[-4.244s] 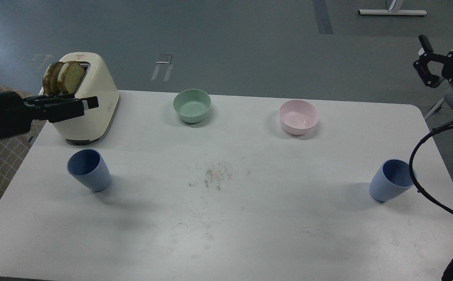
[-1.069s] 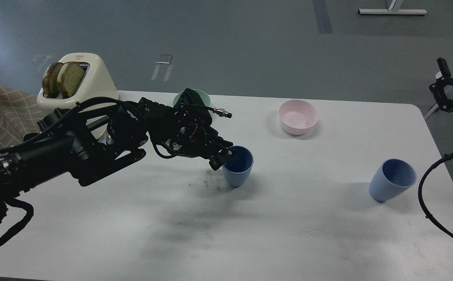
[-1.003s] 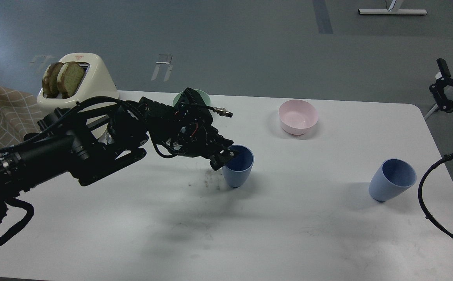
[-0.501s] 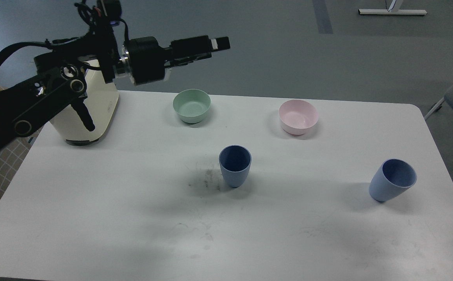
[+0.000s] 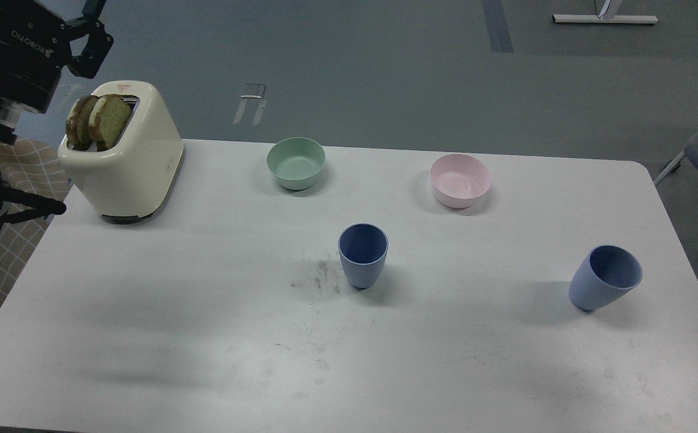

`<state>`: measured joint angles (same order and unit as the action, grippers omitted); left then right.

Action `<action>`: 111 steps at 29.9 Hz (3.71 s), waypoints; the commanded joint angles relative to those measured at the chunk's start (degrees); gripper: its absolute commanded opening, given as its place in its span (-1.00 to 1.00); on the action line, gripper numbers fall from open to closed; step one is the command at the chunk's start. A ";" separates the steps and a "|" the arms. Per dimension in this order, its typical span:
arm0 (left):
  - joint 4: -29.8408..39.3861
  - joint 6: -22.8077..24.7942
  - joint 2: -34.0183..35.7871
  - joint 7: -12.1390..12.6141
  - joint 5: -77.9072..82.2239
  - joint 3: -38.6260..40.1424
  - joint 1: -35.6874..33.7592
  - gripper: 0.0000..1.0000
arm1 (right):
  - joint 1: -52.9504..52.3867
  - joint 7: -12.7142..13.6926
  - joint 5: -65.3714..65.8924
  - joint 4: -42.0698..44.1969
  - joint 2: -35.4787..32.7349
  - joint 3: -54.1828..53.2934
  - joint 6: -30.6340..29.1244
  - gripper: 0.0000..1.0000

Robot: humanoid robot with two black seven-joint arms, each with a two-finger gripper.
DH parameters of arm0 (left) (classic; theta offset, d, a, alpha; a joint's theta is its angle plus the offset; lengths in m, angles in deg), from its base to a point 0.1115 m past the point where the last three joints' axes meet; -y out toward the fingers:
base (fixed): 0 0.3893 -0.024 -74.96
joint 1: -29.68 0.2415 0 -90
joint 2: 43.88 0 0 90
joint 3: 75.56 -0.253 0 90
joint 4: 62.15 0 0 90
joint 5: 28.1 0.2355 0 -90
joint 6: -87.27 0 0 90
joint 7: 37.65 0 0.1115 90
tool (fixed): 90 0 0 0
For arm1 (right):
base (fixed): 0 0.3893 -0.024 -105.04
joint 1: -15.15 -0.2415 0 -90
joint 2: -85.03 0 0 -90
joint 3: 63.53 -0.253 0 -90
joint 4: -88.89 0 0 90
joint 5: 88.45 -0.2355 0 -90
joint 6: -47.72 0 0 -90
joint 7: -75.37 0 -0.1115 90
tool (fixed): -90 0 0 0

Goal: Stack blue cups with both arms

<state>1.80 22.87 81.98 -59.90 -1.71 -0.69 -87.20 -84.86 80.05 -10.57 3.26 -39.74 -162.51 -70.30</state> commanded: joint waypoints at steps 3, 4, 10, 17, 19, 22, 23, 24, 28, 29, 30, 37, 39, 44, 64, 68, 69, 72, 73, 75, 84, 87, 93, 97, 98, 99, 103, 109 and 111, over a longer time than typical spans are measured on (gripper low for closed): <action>-6.19 -0.20 -0.36 0.09 -6.69 0.46 0.87 0.95 | 1.22 -0.72 11.32 -4.53 -7.92 11.43 0.02 1.00; -6.46 -0.37 -0.36 0.09 -6.78 0.46 0.87 0.95 | 1.22 -0.72 11.77 -4.80 -8.72 12.49 0.02 1.00; -6.12 -0.73 -0.88 -0.08 -6.87 0.37 2.36 0.95 | 1.31 -0.72 14.49 -4.63 -12.16 18.21 0.02 1.00; -5.85 -0.81 -2.20 0.00 -7.14 0.46 2.71 0.95 | 7.45 -0.02 23.61 -6.74 -11.37 19.27 0.02 0.99; -5.76 -0.81 -2.03 0.01 -7.14 0.63 2.63 0.95 | 8.95 0.07 26.62 -6.74 -10.76 19.27 0.02 0.99; -5.41 -0.81 -1.50 0.01 -7.14 0.63 2.54 0.95 | 10.79 0.07 29.78 -6.74 -9.96 19.18 0.02 0.95; -5.32 -0.64 -1.41 0.01 -7.14 0.63 2.45 0.95 | 11.32 0.07 31.27 -6.74 -9.70 19.10 0.02 0.92; -5.32 -0.55 -1.41 0.01 -7.14 0.54 2.45 0.95 | 11.59 0.07 31.89 -6.74 -9.70 19.01 0.02 0.92; -5.32 -0.37 -1.94 0.01 -7.14 0.54 2.10 0.95 | 12.12 0.07 33.04 -6.83 -9.70 19.10 0.02 0.77; -5.24 -0.46 -2.20 0.01 -7.14 0.63 2.10 0.95 | 12.55 0.07 33.04 -6.83 -9.70 19.10 0.02 0.67; -5.15 -0.55 -2.20 0.01 -7.14 0.63 2.10 0.95 | 12.73 0.07 33.04 -6.74 -9.70 19.01 0.02 0.63; -4.97 -0.55 -2.03 -0.08 -7.14 0.63 2.10 0.95 | 13.00 0.95 34.18 -6.30 -8.12 19.27 0.02 0.41; -4.97 -0.55 -1.94 -0.08 -7.14 0.63 2.10 0.95 | 13.00 1.04 35.59 -6.12 -6.98 19.36 0.02 0.36; -4.97 -0.73 -1.94 -0.08 -7.14 0.72 2.10 0.95 | 13.08 1.30 37.52 -5.78 -4.69 19.53 0.02 0.26; -4.97 0.33 -2.20 -0.17 -7.05 0.54 2.45 0.95 | 12.91 1.30 37.96 -4.98 -3.81 20.59 0.02 -1.00; -4.97 0.24 -2.20 -0.08 -7.05 0.46 2.27 0.95 | 13.08 0.87 37.35 -5.33 -3.72 20.50 0.02 -1.00; -4.97 0.15 -2.20 -0.08 -7.05 0.46 2.10 0.95 | 13.17 0.69 37.26 -5.59 -3.72 20.33 0.02 -1.00; -4.97 -0.02 -2.20 -0.08 -7.05 0.46 1.92 0.95 | 13.08 -0.01 36.82 -6.21 -3.72 19.28 0.02 -1.00; -4.97 -0.02 -2.20 -0.08 -7.05 0.46 1.83 0.95 | 13.00 -0.54 36.39 -6.65 -3.72 19.01 0.02 -1.00; -4.97 -0.11 -2.03 -0.08 -7.05 0.46 1.75 0.95 | 12.64 -1.25 35.15 -7.71 -3.98 17.95 0.02 -1.00; -3.74 -0.37 -1.59 0.01 -6.96 0.28 1.66 0.95 | -5.18 -0.89 25.22 -10.69 -3.02 16.37 0.02 -1.00; -3.74 -0.37 -1.41 0.09 -6.79 0.19 1.66 0.95 | -14.58 -0.89 25.22 -9.38 1.89 23.03 0.02 -1.00; -3.65 -0.46 -0.53 0.18 -6.78 0.19 1.66 0.95 | -21.71 -0.63 25.66 -8.41 7.60 39.11 0.02 -1.00; -3.65 -0.46 0.08 0.18 -6.87 0.19 1.66 0.95 | -24.79 2.17 26.10 -8.23 11.91 46.67 0.02 -1.00; -3.65 -0.46 0.17 0.18 -6.79 0.19 1.66 0.95 | -25.41 2.79 26.27 -8.15 12.62 47.74 0.02 -1.00; -3.65 -0.55 0.17 0.18 -6.87 0.19 1.66 0.95 | -26.80 3.67 26.97 -7.88 13.93 49.75 0.02 -1.00; -3.65 -0.64 0.17 0.27 -6.79 0.28 1.66 0.95 | -31.29 3.94 30.48 -4.73 17.28 54.33 0.02 -1.00; -2.69 -1.08 1.75 0.18 -6.87 0.46 1.92 0.95 | -35.17 4.12 31.64 -3.92 17.02 59.78 0.02 -1.00; -2.42 -1.08 1.84 0.18 -6.87 0.46 1.92 0.95 | -35.26 4.47 31.46 -4.45 16.32 59.88 0.02 -1.00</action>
<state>-1.12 21.93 83.42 -59.68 -8.58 -0.24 -85.34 -119.60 84.12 21.04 -0.48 -22.59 -103.41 -70.29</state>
